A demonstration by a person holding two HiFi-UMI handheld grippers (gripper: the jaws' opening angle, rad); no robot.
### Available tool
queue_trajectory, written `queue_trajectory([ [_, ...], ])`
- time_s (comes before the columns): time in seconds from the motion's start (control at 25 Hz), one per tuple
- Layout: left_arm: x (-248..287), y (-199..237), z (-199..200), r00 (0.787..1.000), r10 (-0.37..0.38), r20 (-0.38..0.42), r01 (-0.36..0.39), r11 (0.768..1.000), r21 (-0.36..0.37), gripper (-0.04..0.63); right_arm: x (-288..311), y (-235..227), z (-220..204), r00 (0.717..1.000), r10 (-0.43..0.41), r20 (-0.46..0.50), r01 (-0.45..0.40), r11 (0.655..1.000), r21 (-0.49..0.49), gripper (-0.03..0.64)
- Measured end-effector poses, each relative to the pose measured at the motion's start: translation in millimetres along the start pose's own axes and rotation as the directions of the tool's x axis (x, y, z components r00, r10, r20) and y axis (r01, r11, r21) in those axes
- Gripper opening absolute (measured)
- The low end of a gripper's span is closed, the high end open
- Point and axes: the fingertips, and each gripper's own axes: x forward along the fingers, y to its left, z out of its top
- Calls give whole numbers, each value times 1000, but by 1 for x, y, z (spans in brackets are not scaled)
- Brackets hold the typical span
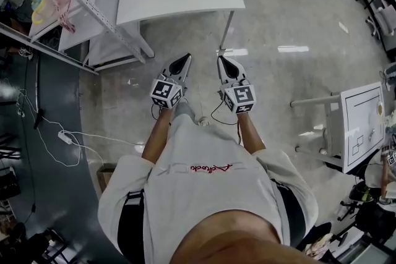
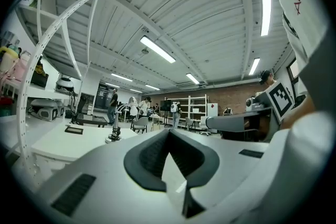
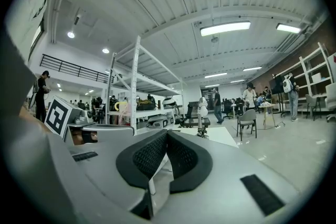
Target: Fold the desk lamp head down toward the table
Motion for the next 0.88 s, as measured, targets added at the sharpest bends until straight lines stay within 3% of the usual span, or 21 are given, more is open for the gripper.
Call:
queue_trajectory([
  [0.88, 59, 36, -7, 1000, 18, 2, -18, 1000, -8, 26, 54, -39, -6, 999, 34, -3, -34, 999, -6, 8],
])
